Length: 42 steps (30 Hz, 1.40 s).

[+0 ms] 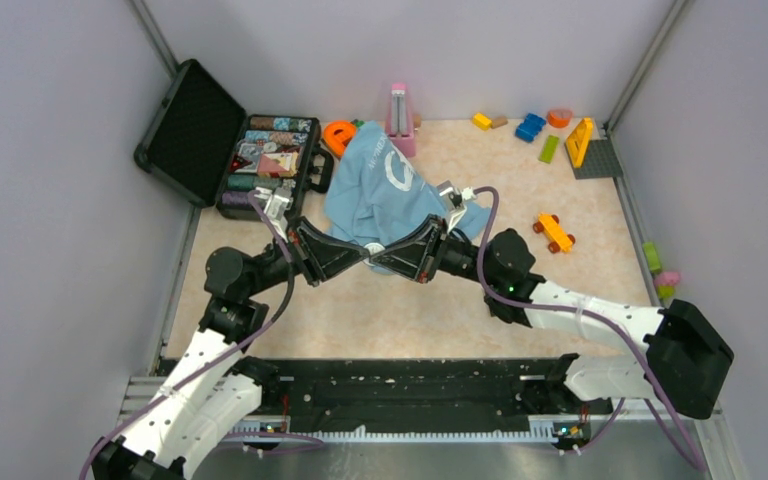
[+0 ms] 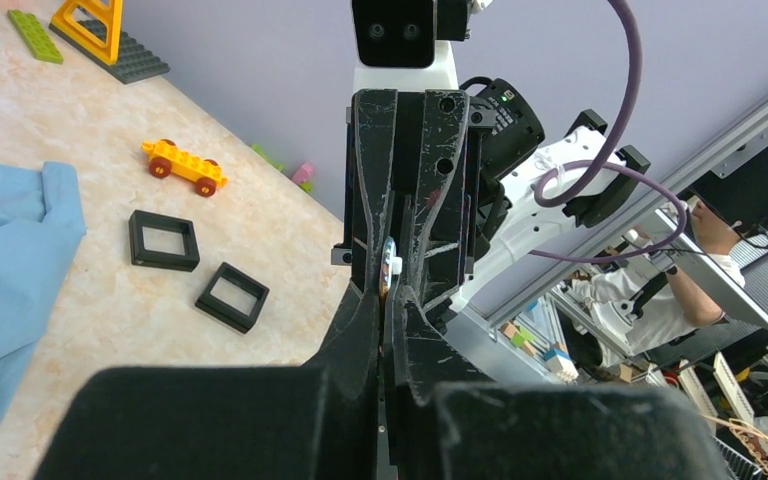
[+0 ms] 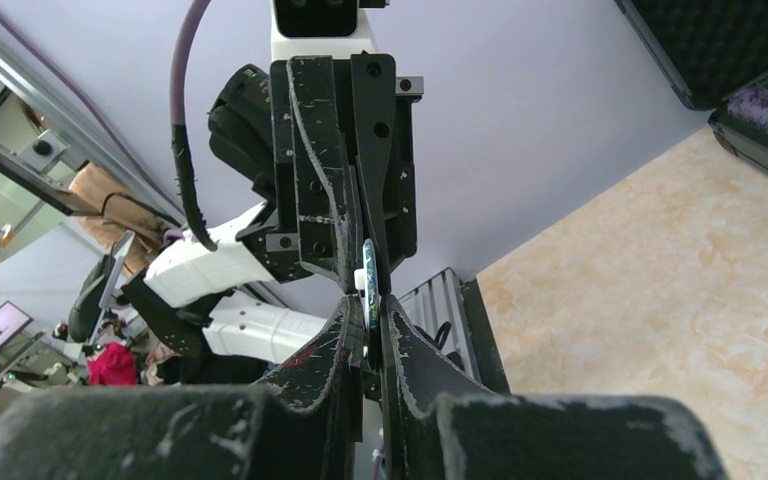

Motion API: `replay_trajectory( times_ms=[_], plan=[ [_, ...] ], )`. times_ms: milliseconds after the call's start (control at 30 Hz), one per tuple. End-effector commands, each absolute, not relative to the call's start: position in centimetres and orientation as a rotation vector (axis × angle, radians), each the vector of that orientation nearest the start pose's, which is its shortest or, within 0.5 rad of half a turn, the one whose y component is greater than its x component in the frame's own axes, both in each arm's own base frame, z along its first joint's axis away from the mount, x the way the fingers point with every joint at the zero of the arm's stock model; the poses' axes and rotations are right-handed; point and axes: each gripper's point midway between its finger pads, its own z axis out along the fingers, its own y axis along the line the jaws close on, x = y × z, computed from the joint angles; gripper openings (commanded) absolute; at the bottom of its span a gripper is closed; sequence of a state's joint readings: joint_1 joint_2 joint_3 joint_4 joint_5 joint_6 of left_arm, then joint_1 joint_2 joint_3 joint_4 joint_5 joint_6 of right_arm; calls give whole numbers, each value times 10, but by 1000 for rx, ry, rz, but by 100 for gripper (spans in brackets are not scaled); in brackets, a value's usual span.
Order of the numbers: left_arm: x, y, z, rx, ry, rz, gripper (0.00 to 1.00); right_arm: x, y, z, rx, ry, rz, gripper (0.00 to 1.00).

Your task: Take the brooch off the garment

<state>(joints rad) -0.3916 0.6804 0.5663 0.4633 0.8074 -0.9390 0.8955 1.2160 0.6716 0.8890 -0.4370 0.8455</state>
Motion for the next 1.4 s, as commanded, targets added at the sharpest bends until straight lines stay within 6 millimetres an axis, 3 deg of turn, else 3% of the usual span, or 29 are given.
replay_trajectory(
  times_ms=[0, 700, 1100, 1367],
  plan=[
    [137, -226, 360, 525, 1378, -1599, 0, 193, 354, 338, -303, 1393, 1617, 7],
    [136, -223, 359, 518, 1364, -1568, 0, 212, 342, 326, -168, 1437, 1532, 8],
    [135, -223, 359, 520, 1368, -1563, 0, 212, 350, 320, -213, 1479, 1521, 6],
    [150, -220, 350, 437, 1419, -1510, 0, 207, 343, 324, -211, 1419, 1536, 24]
  ],
)
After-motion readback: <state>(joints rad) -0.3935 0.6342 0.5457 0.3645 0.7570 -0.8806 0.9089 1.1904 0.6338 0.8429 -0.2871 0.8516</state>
